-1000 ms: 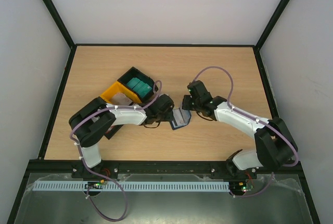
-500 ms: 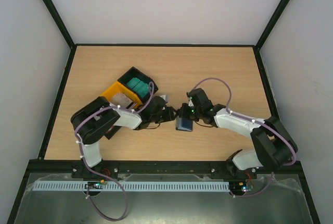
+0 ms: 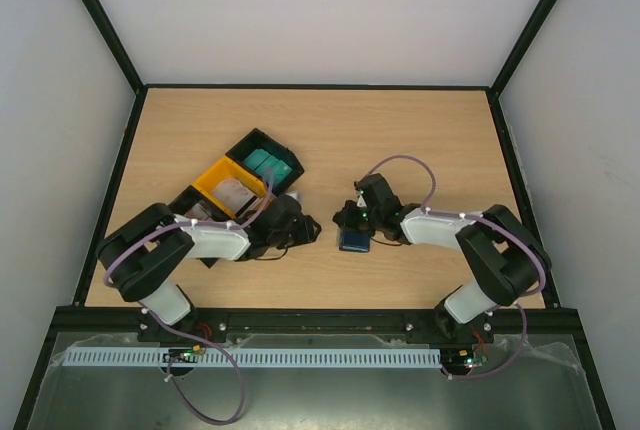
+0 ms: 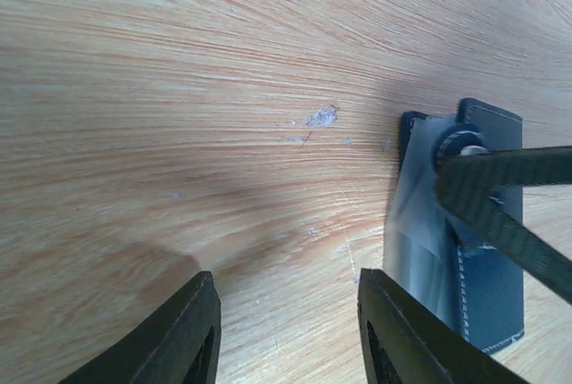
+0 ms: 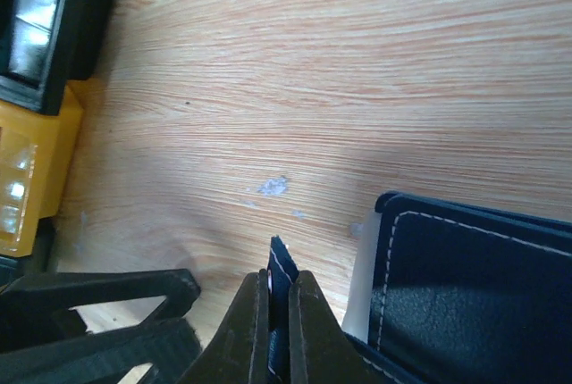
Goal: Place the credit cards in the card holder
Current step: Close the card holder at the center of the board.
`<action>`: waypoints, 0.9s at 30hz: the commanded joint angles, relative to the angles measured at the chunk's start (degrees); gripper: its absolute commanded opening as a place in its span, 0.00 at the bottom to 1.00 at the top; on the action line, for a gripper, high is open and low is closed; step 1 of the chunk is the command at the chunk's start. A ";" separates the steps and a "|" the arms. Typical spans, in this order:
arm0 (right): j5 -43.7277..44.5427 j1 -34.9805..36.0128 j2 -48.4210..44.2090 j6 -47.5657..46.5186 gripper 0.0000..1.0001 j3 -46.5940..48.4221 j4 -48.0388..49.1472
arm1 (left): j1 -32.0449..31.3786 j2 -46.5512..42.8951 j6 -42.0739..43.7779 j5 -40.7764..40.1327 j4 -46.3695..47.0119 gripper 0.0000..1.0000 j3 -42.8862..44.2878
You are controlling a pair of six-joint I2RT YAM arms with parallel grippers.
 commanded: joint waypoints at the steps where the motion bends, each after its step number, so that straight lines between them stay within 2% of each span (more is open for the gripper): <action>1: -0.92 0.33 2.72 2.55 0.02 -0.99 4.41 | -0.93 -1.05 1.92 4.04 2.55 0.47 -2.61; 5: 0.20 0.33 2.20 2.46 0.08 -0.52 2.98 | -1.64 -0.06 2.34 11.65 10.85 0.57 -3.44; 9: 4.68 0.33 -1.18 -1.39 0.29 3.71 -5.01 | -1.61 1.77 2.68 15.20 13.85 0.59 -1.74; 16: 11.48 -0.39 -13.24 -4.67 0.58 4.12 -12.09 | -1.74 2.17 4.11 14.56 10.89 0.59 0.85; 18: 14.99 -0.79 -16.56 -4.64 0.61 3.03 -13.98 | -2.02 2.09 3.97 14.05 10.84 0.59 1.09; 22: 21.78 -1.84 -21.47 -2.25 0.59 -0.08 -18.18 | -3.13 1.44 4.66 13.10 10.69 0.59 2.38; 27: 20.77 -3.34 -23.63 0.08 0.55 -4.48 -20.15 | -4.66 3.00 6.81 12.17 7.08 0.62 6.21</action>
